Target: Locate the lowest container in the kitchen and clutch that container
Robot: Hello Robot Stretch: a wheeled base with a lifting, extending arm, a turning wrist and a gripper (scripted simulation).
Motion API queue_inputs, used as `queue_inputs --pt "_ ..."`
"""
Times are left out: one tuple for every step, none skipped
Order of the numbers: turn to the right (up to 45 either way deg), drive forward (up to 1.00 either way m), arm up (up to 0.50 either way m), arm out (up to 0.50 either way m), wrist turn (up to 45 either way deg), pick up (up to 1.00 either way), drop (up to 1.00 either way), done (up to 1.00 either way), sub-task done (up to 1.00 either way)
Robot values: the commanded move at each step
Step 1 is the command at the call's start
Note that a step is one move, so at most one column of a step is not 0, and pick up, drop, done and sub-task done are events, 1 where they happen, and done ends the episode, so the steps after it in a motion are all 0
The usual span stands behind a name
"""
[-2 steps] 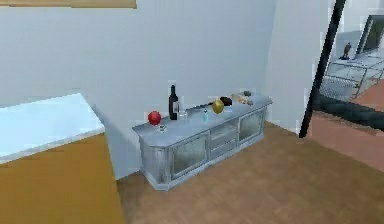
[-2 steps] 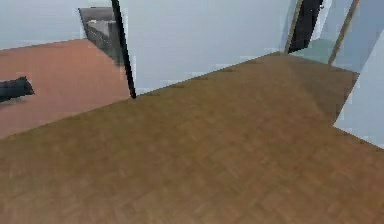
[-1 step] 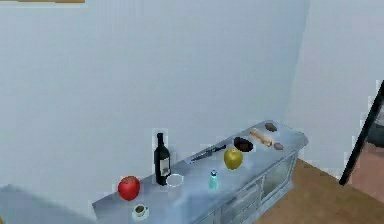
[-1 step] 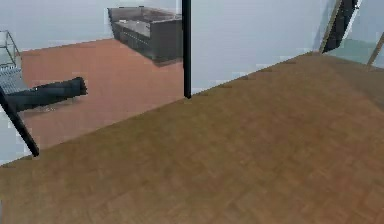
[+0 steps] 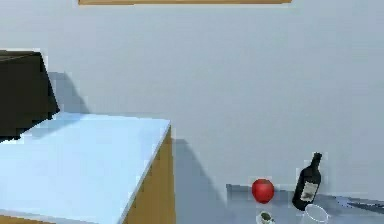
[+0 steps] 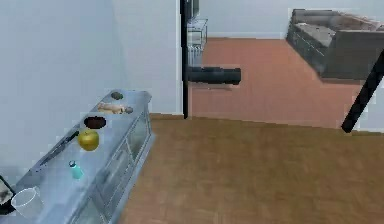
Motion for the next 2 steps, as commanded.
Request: queue_inputs --pt "-45.0 0.0 0.0 0.0 0.0 0.0 0.0 0.0 0.0" --pt "0.0 0.0 0.5 0.0 0.0 0.0 0.0 0.0 0.0"
